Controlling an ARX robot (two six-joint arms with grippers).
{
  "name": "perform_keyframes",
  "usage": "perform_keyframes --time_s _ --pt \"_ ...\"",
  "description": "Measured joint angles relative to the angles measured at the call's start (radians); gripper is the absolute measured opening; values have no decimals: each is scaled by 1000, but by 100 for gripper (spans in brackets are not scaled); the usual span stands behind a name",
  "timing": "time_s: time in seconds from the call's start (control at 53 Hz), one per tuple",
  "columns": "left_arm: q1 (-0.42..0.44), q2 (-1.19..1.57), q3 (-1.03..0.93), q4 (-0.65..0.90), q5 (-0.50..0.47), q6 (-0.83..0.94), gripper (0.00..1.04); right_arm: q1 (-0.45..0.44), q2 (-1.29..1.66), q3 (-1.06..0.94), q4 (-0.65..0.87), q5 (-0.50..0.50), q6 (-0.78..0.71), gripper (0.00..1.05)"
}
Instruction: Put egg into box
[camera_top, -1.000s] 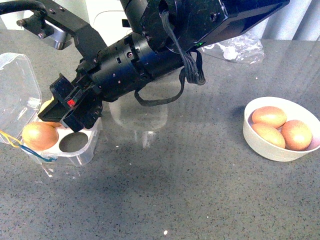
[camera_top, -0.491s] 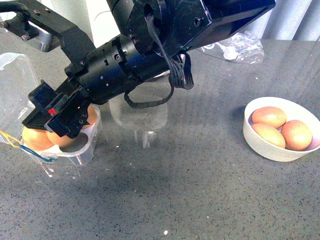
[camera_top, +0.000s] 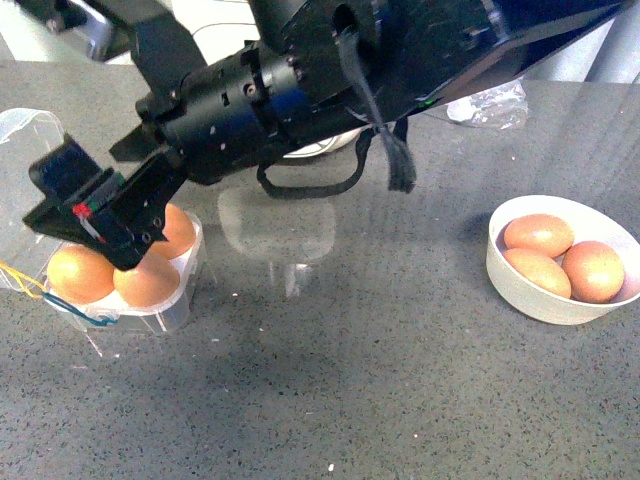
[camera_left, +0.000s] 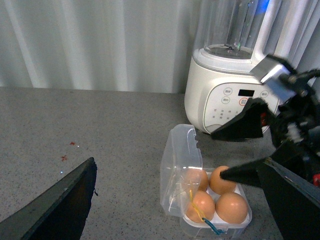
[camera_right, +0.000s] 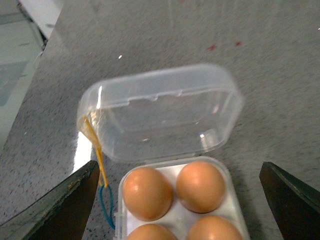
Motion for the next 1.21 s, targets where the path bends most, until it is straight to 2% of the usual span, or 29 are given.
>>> perform_keyframes --time_s 0.132,0.377,0.396,0.415,0.434,0.453,0.491,0.509,0.528,0.585,0.604,0.642,0.755,0.981,1.208 --pt "0 0 0 0 0 0 98 -29 -72 -60 140 110 108 97" --pt "0 0 0 0 0 0 98 -46 -91 -75 154 122 174 97" --pt "0 0 0 0 0 0 98 -37 -90 -85 181 186 185 96" --pt "0 0 0 0 0 0 98 -24 -93 -119 269 300 204 92" --pt "0 0 0 0 -2 0 98 -17 -100 -152 347 469 221 89" --pt "0 0 0 0 1 0 98 -11 -107 -190 422 575 229 85" --pt "0 0 0 0 3 0 98 -8 -140 -291 566 855 249 77" --pt "0 0 0 0 2 0 98 -8 -145 -305 583 880 251 76" --pt "0 0 0 0 2 0 98 -13 -165 -355 638 969 256 73" --pt "0 0 0 0 -1 0 98 -32 -211 -449 732 1125 264 66" --pt "0 0 0 0 -1 0 98 -55 -246 -513 784 1205 269 60" --pt "0 0 0 0 -3 0 98 -83 -290 -578 821 1257 275 54" --pt "0 0 0 0 0 0 98 -156 -386 -717 861 1247 282 39" --pt "0 0 0 0 -1 0 98 -253 -576 -962 880 1123 285 3" --pt "0 0 0 0 0 0 98 -377 -816 -1149 826 1017 285 3"
